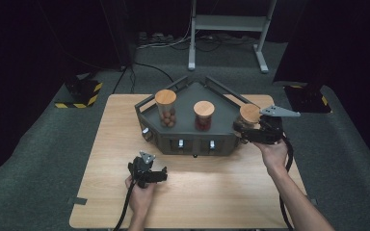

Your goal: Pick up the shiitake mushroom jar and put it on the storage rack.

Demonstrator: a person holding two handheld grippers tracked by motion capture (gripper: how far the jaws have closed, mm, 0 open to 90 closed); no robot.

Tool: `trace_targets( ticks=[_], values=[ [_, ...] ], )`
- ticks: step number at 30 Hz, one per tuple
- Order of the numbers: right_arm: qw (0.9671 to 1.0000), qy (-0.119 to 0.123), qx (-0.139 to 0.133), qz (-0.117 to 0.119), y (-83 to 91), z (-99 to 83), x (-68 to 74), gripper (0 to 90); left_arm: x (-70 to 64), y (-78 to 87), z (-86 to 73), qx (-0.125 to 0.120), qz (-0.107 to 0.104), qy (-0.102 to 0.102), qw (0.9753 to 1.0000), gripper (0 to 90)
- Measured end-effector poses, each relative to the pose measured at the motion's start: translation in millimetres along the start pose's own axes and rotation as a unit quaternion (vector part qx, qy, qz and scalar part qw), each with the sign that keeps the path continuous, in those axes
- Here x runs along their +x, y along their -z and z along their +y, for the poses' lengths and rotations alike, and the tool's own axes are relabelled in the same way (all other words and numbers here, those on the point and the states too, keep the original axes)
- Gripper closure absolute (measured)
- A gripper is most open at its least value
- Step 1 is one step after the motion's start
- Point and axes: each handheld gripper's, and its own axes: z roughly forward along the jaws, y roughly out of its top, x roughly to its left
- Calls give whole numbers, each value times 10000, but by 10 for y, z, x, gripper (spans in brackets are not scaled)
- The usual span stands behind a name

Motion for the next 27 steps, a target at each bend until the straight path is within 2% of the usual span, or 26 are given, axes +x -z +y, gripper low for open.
trace_targets(
  ticks=[27],
  values=[
    [9997, 129, 156, -118, -236, 173, 34, 251, -1, 0, 0, 1, -1, 2, 10000, 27]
  ],
)
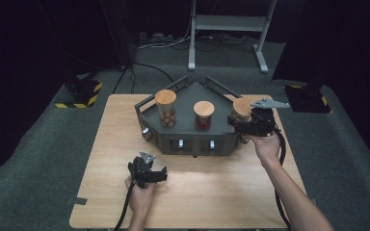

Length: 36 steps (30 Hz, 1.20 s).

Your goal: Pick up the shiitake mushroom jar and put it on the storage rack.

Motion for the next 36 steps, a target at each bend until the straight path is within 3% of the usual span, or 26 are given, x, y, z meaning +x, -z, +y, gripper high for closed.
trace_targets(
  ticks=[16, 36],
  values=[
    [9999, 49, 138, -89, -130, 64, -8, 251, 1, 0, 0, 2, 0, -5, 10000, 27],
    [9992, -68, 326, -215, -266, 47, -57, 251, 0, 0, 0, -1, -3, 1, 10000, 27]
  ],
)
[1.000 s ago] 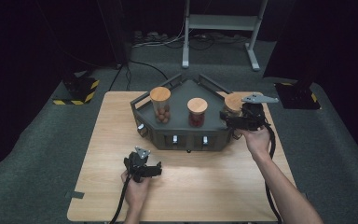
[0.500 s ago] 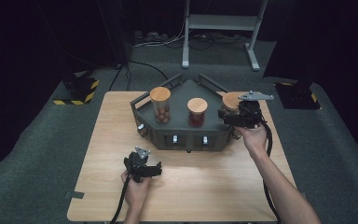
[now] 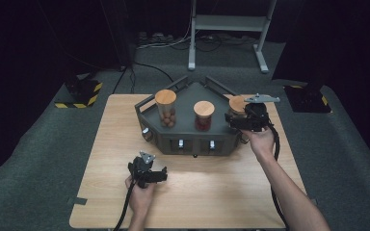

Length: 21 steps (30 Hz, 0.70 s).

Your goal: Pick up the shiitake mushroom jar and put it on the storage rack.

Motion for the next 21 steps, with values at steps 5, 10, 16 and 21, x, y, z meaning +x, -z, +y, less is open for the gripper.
trace_targets(
  ticks=[5, 10, 16, 21],
  values=[
    [10000, -89, 17, 12, -35, 21, -13, 251, -1, 0, 0, -2, 1, 4, 10000, 27],
    [9999, -121, 49, -8, -91, 39, -14, 251, 0, 0, 0, 4, 2, -2, 10000, 27],
    [9997, -147, 161, -62, -179, 23, -23, 251, -1, 0, 0, -1, 2, 1, 10000, 27],
    [9996, -174, 192, -100, -223, 10, -37, 252, -1, 0, 0, 0, 3, -2, 10000, 27]
  ],
)
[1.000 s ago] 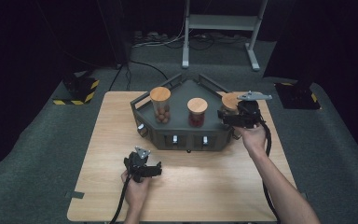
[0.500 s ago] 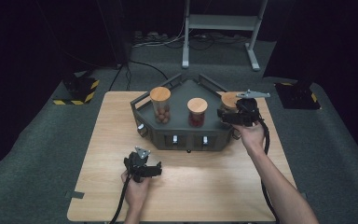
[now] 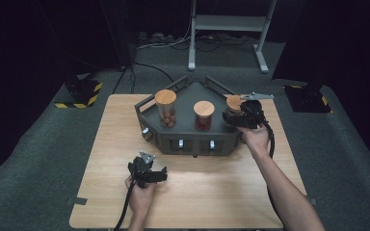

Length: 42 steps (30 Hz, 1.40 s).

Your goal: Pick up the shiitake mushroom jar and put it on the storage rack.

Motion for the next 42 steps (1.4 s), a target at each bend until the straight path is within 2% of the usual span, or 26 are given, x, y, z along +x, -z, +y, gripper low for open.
trace_targets(
  ticks=[11, 30, 34, 42],
  values=[
    [9999, -43, 75, -106, -99, -11, -4, 252, 0, 0, 0, 0, 1, 1, 10000, 27],
    [9996, 98, 166, -189, -229, -23, 43, 252, 0, 1, 0, 4, 1, -5, 10000, 27],
    [9992, 232, 207, -242, -239, -31, 64, 251, 0, 0, 0, 4, 1, -3, 10000, 27],
    [9994, 159, 197, -217, -275, -52, 66, 252, 0, 1, 0, 4, 0, -5, 10000, 27]
  ],
)
